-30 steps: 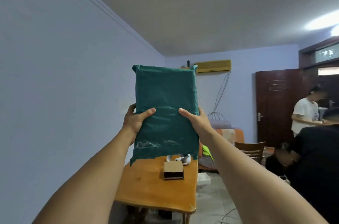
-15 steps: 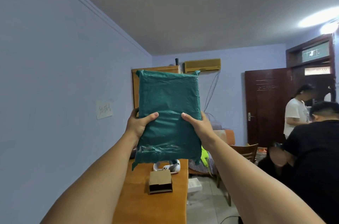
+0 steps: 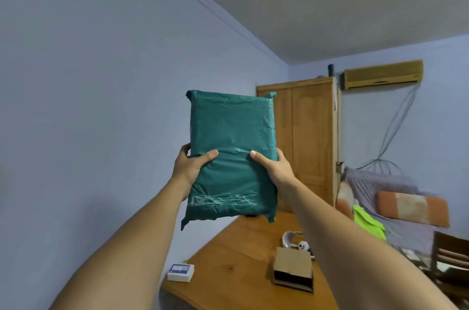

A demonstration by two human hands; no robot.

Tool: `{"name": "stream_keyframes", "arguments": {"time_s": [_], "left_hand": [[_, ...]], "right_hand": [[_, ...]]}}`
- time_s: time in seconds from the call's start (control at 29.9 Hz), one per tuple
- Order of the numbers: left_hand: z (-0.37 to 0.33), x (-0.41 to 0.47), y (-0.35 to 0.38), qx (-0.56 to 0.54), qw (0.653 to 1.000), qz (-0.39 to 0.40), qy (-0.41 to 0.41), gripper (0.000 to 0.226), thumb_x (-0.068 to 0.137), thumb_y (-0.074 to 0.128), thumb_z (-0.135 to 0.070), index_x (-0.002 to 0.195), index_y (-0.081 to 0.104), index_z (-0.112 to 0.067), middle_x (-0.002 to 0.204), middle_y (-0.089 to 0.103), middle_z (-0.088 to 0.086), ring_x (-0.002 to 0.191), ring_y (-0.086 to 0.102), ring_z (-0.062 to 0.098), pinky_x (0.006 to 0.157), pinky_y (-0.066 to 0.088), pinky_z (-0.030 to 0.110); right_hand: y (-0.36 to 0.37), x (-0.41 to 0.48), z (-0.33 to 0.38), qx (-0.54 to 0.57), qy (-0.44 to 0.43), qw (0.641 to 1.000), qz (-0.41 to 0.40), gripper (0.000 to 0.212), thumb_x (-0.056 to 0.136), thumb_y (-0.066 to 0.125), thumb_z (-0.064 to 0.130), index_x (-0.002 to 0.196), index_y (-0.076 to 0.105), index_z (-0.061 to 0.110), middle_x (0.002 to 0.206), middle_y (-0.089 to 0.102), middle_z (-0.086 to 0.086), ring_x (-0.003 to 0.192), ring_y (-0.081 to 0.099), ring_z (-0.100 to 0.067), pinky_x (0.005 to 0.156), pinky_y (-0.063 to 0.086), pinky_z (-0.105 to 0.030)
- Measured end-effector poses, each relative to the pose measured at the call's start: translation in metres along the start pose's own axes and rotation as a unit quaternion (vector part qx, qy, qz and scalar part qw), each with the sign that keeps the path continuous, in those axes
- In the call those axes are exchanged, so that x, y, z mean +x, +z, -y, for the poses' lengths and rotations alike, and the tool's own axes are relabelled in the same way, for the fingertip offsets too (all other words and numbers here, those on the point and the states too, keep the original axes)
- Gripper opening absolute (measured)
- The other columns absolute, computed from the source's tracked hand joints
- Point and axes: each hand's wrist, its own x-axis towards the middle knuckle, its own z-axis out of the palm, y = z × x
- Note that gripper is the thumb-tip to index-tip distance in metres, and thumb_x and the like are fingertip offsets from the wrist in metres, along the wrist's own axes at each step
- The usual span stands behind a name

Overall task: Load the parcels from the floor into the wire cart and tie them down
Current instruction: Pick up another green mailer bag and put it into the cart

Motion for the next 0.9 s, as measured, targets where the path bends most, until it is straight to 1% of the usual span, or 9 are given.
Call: {"name": "stream_keyframes", "arguments": {"time_s": [0.07,0.13,0.27,0.33,0.47,0.53,0.67,0.77,0.9], "left_hand": [[0.005,0.007,-0.027,0.017,0.999,-0.041,-0.003,0.091,0.063,0.096,-0.04,0.14,0.052,-0.02,0.122,0.07,0.002,0.1,0.073,0.023,0.082,0.061,0.039],[0.009,0.01,-0.055,0.034,0.996,-0.087,-0.01,0.085,0.068,0.096,-0.037,0.139,0.052,-0.021,0.12,0.07,0.002,0.099,0.073,0.024,0.079,0.061,0.038],[0.014,0.007,-0.11,0.062,0.981,-0.18,-0.021,0.079,0.072,0.093,-0.034,0.139,0.052,-0.021,0.119,0.071,0.003,0.099,0.074,0.025,0.084,0.062,0.043],[0.012,0.001,-0.133,0.074,0.971,-0.225,-0.02,0.078,0.073,0.093,-0.034,0.138,0.053,-0.022,0.118,0.072,0.002,0.098,0.074,0.025,0.082,0.062,0.042],[0.01,-0.017,-0.166,0.095,0.949,-0.3,-0.017,0.073,0.071,0.094,-0.032,0.133,0.057,-0.023,0.116,0.074,0.001,0.093,0.076,0.022,0.073,0.062,0.037],[0.011,-0.028,-0.18,0.106,0.939,-0.325,-0.02,0.073,0.069,0.095,-0.033,0.132,0.059,-0.023,0.116,0.075,0.002,0.092,0.077,0.021,0.071,0.062,0.036],[0.02,-0.053,-0.205,0.116,0.925,-0.359,-0.032,0.075,0.069,0.095,-0.03,0.134,0.057,-0.023,0.119,0.073,0.003,0.096,0.076,0.022,0.073,0.063,0.036],[0.035,-0.075,-0.225,0.117,0.916,-0.381,-0.048,0.071,0.071,0.094,-0.028,0.132,0.057,-0.024,0.12,0.072,0.003,0.098,0.075,0.022,0.074,0.062,0.037],[0.068,-0.104,-0.253,0.123,0.901,-0.408,-0.079,0.067,0.073,0.093,-0.026,0.13,0.056,-0.024,0.119,0.072,0.002,0.095,0.075,0.018,0.071,0.061,0.033]], "right_hand": [[0.027,0.021,-0.016,0.014,0.011,0.999,0.041,0.061,0.074,0.092,0.039,0.124,0.058,0.025,0.114,0.075,-0.002,0.093,0.077,-0.02,0.07,0.062,-0.03],[0.058,0.041,-0.034,0.026,0.02,0.996,0.085,0.067,0.072,0.093,0.038,0.127,0.058,0.023,0.113,0.075,-0.002,0.092,0.077,-0.02,0.07,0.062,-0.031],[0.122,0.072,-0.069,0.054,0.051,0.98,0.182,0.073,0.068,0.095,0.04,0.129,0.058,0.025,0.112,0.076,0.0,0.093,0.077,-0.019,0.081,0.064,-0.04],[0.152,0.082,-0.082,0.064,0.062,0.971,0.224,0.074,0.067,0.095,0.041,0.13,0.058,0.026,0.113,0.075,0.002,0.093,0.077,-0.018,0.081,0.064,-0.039],[0.201,0.085,-0.102,0.087,0.083,0.948,0.293,0.074,0.069,0.094,0.041,0.13,0.057,0.028,0.114,0.074,0.002,0.094,0.077,-0.019,0.081,0.063,-0.038],[0.22,0.079,-0.114,0.096,0.098,0.938,0.318,0.074,0.069,0.094,0.042,0.131,0.056,0.028,0.115,0.074,0.002,0.093,0.077,-0.018,0.079,0.063,-0.037],[0.253,0.064,-0.142,0.104,0.126,0.92,0.355,0.077,0.068,0.094,0.042,0.133,0.055,0.028,0.115,0.074,0.0,0.092,0.077,-0.019,0.077,0.063,-0.037],[0.273,0.047,-0.165,0.101,0.148,0.906,0.383,0.077,0.069,0.094,0.042,0.134,0.055,0.028,0.115,0.074,0.0,0.092,0.077,-0.019,0.076,0.063,-0.037],[0.296,0.019,-0.212,0.084,0.189,0.893,0.4,0.076,0.07,0.094,0.04,0.134,0.055,0.026,0.115,0.074,-0.001,0.092,0.077,-0.019,0.074,0.063,-0.036]]}}
